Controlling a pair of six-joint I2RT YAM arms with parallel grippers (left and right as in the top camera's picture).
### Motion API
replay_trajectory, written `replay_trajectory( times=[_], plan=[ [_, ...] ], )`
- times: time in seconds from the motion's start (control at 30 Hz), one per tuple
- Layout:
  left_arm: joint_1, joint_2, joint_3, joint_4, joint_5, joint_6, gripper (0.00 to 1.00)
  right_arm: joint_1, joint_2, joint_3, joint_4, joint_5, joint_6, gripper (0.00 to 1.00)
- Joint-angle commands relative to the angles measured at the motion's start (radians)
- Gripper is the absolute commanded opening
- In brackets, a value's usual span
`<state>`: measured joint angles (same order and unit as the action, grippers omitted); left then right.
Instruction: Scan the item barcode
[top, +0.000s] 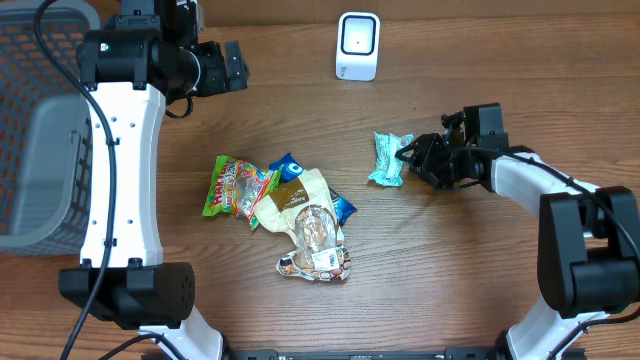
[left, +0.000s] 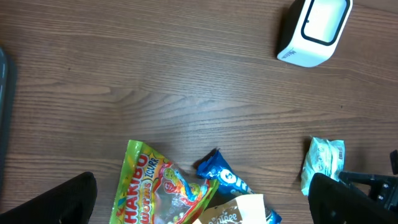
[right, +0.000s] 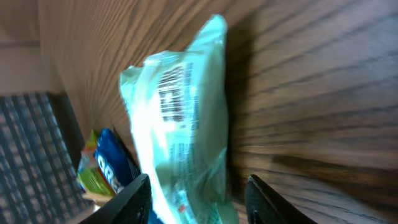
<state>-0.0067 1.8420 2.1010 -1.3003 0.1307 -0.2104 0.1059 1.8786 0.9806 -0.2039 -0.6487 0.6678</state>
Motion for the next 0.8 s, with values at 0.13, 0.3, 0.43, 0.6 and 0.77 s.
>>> replay_trajectory(
  times=[0.13,0.3,0.43,0.6,0.77],
  plan=[
    [-0.008,0.004,0.009,0.002,-0.007,-0.003,1.00,0.039,-0.003,-0.047,0.080,0.068,0.187,0.49],
    [-0.008,0.004,0.009,0.003,-0.007,-0.003,1.00,0.098,-0.003,-0.047,0.105,0.179,0.229,0.41],
    [-0.008,0.004,0.009,0.003,-0.007,-0.003,1.00,0.134,-0.003,-0.047,0.139,0.233,0.262,0.30],
    [-0.008,0.004,0.009,0.002,-0.007,-0.003,1.00,0.148,-0.003,-0.047,0.151,0.264,0.271,0.04],
    [-0.008,0.004,0.009,0.003,-0.007,-0.003,1.00,0.147,-0.006,-0.042,0.154,0.253,0.254,0.04]
  ],
)
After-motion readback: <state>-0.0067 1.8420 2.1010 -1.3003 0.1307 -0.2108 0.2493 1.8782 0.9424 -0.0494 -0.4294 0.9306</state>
